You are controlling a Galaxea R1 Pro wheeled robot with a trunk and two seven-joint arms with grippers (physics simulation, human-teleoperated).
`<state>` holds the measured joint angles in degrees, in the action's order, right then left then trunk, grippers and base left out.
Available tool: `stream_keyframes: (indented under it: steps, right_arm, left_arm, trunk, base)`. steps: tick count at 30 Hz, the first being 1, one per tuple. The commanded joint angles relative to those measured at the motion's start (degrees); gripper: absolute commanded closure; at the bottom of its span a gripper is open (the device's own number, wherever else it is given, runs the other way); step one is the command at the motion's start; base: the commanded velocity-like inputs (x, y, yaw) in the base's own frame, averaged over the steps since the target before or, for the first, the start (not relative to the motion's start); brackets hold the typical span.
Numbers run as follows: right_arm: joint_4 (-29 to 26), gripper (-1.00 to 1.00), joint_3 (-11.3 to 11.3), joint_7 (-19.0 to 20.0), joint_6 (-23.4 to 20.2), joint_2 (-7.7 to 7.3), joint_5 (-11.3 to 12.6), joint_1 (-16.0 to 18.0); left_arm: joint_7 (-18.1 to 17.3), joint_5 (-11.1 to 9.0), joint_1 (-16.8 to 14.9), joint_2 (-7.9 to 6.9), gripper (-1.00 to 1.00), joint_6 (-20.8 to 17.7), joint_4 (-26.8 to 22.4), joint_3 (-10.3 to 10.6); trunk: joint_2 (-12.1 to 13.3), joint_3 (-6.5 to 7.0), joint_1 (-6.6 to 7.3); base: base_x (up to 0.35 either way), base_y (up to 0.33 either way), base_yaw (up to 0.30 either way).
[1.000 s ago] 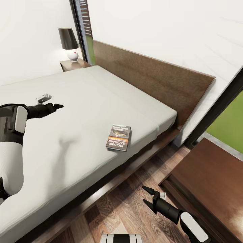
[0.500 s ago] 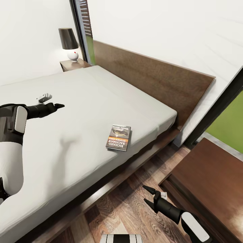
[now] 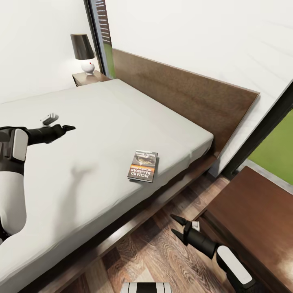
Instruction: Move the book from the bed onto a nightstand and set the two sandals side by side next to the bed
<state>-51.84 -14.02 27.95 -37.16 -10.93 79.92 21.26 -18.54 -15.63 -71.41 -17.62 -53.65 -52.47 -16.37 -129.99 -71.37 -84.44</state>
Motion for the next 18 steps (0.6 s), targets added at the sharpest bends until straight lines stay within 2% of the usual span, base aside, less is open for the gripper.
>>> stream_keyframes:
  steps: [1,11,18]
  right_arm:
    - [-0.2,-1.0,-0.1,-0.1,-0.1,-0.05,0.2,0.2]
    - [-1.1,-1.0,-0.1,-3.3,0.3,0.28,0.2,3.3]
    - [-1.3,-1.0,-0.1,-4.5,0.4,1.03,0.3,5.3]
  left_arm:
    - [-0.8,0.1,0.0,-0.03,-1.0,-0.7,0.3,-0.5]
    - [-4.4,-1.0,0.0,-1.32,-1.0,-3.6,3.1,-1.9]
    - [-6.1,-1.6,0.0,-1.61,-1.0,-4.2,4.3,-2.6]
  trunk:
    - [0.0,-0.04,0.01]
    - [0.0,-0.04,0.01]
    - [0.0,-0.04,0.01]
  base:
    - [0.0,0.0,0.0]
    - [0.0,0.0,0.0]
    - [0.0,0.0,0.0]
